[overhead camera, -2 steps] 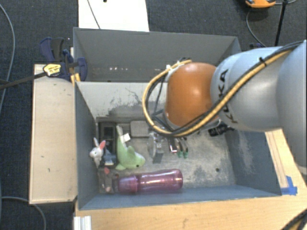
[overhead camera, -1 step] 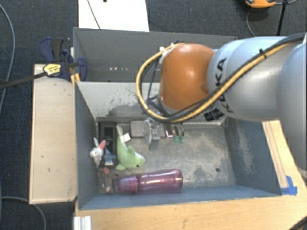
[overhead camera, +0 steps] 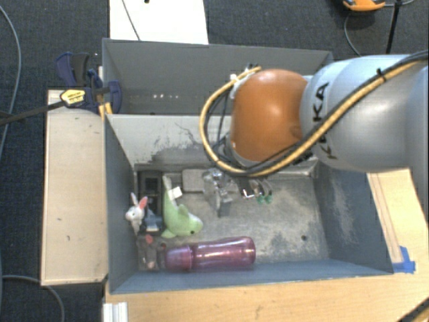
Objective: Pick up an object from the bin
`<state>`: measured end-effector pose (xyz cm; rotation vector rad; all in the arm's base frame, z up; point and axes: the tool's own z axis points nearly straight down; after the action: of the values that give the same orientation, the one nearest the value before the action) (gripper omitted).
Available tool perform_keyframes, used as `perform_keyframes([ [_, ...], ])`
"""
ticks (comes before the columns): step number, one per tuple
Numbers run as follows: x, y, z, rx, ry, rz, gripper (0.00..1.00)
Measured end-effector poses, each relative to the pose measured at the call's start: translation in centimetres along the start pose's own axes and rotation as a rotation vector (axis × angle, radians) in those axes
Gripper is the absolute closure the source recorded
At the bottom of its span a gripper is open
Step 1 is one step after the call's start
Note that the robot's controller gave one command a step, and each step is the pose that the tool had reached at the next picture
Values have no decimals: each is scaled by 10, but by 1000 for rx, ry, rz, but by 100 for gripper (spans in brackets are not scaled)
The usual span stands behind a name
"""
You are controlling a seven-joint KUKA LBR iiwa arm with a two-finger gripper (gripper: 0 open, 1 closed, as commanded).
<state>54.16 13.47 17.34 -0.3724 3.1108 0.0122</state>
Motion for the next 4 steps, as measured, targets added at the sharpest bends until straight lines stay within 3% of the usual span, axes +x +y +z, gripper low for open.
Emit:
perform_keyframes([
  [1, 45, -15, 41, 8, 5, 299, 0],
  [2, 44, -15, 40, 7, 3, 300, 0],
  [3, 61, -39, 42, 6, 3, 246, 0],
  [4, 63, -46, -2, 8, 11, 250, 0],
])
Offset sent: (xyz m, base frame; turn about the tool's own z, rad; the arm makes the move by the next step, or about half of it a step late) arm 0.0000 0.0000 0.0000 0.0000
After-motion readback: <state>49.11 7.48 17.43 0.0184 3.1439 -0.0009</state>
